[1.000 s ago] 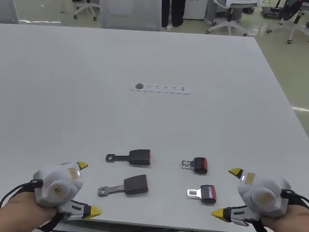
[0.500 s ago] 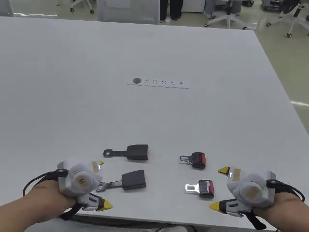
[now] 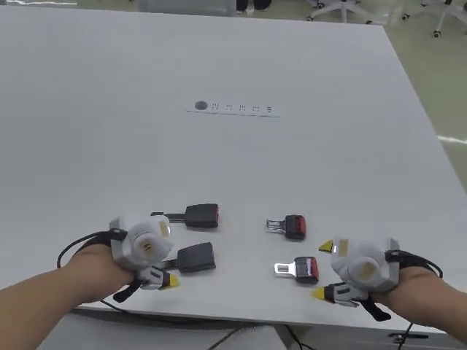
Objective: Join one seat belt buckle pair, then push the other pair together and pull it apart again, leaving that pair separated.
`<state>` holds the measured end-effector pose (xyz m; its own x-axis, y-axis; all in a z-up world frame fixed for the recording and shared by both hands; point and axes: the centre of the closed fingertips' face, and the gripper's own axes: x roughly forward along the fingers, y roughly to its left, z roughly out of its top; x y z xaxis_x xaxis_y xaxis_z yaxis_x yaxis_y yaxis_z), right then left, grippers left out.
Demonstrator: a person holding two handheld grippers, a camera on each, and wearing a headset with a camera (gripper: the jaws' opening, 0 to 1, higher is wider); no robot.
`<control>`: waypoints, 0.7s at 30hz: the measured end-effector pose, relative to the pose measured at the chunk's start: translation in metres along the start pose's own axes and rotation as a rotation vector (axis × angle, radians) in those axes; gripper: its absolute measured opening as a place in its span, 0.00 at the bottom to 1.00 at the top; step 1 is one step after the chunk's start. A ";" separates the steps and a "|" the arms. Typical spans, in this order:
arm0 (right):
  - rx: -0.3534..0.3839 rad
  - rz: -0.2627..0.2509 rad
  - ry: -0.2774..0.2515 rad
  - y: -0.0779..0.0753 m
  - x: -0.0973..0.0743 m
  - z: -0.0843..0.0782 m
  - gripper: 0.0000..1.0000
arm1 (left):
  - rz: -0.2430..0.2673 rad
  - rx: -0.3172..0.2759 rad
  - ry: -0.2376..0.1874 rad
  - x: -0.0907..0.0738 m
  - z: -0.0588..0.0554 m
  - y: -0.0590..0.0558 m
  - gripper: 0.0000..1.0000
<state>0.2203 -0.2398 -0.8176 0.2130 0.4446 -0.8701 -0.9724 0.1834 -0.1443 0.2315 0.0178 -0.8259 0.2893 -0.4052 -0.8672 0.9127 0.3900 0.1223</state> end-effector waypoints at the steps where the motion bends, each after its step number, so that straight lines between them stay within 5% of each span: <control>1: -0.006 0.001 0.004 -0.001 0.001 -0.001 0.51 | -0.005 0.000 -0.001 0.002 0.001 -0.001 0.62; 12: -0.019 0.061 0.041 -0.005 0.020 -0.010 0.45 | -0.044 0.046 0.032 0.022 0.005 0.000 0.54; 21: -0.043 0.114 0.052 -0.010 0.033 -0.013 0.43 | -0.127 0.146 0.069 0.038 0.007 -0.005 0.47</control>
<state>0.2358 -0.2385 -0.8506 0.0962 0.4145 -0.9050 -0.9935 0.0961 -0.0616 0.2398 -0.0054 -0.8557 0.1530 -0.3839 -0.9106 0.9742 0.2131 0.0738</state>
